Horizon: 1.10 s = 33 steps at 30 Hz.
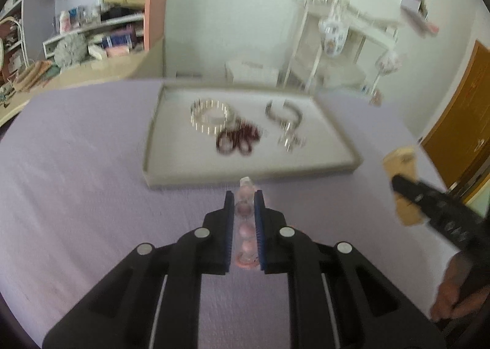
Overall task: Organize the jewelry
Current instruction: 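Drop the pink bracelet into the tray with the left tool while the right tool carries the watch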
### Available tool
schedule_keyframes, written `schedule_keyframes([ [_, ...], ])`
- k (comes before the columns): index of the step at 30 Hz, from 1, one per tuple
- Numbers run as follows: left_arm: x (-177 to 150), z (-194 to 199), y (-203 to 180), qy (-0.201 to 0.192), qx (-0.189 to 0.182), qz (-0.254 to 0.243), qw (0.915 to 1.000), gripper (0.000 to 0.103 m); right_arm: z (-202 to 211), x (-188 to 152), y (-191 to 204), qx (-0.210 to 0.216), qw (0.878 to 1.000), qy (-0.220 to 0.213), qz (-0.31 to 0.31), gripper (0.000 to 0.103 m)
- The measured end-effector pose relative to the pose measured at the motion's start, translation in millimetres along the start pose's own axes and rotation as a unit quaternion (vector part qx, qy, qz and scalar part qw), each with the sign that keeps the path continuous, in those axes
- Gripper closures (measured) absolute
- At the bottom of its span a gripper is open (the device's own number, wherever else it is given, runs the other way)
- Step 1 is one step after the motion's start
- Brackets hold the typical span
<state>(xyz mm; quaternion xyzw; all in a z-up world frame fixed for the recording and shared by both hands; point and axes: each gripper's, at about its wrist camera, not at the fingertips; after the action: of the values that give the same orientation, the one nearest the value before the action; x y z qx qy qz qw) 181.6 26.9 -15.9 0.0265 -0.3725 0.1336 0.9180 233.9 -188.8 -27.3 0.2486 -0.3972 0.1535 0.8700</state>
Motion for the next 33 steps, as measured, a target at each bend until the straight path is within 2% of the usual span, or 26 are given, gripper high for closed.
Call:
schedule_keyframes([
  [8,44,42,11,-0.062,-0.013,0.016,0.9979,0.090,0,17,11,0.010,1.000,-0.019,0.010,0.067],
  [16,82,53,15,-0.097,-0.015,0.020,0.9950,0.090,-6,35,17,0.014,0.999,-0.032,0.019,0.067],
  [25,106,30,16,-0.092,-0.017,0.024,0.9953,0.090,-24,54,20,0.013,0.999,-0.033,0.027,0.067],
  [33,115,-12,11,-0.063,-0.018,0.023,0.9976,0.090,-52,68,21,0.011,0.999,-0.021,0.034,0.067],
])
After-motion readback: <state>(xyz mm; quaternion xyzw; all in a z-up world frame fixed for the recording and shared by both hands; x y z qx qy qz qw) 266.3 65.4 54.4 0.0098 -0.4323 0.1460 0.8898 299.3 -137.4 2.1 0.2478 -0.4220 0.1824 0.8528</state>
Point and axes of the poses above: each gripper's, at about its wrist camera, not at the fingertips, and z roughly against the way its jaws point, y to its left, x to its top, and after that the axes turned 11 degrees about x, right-handed
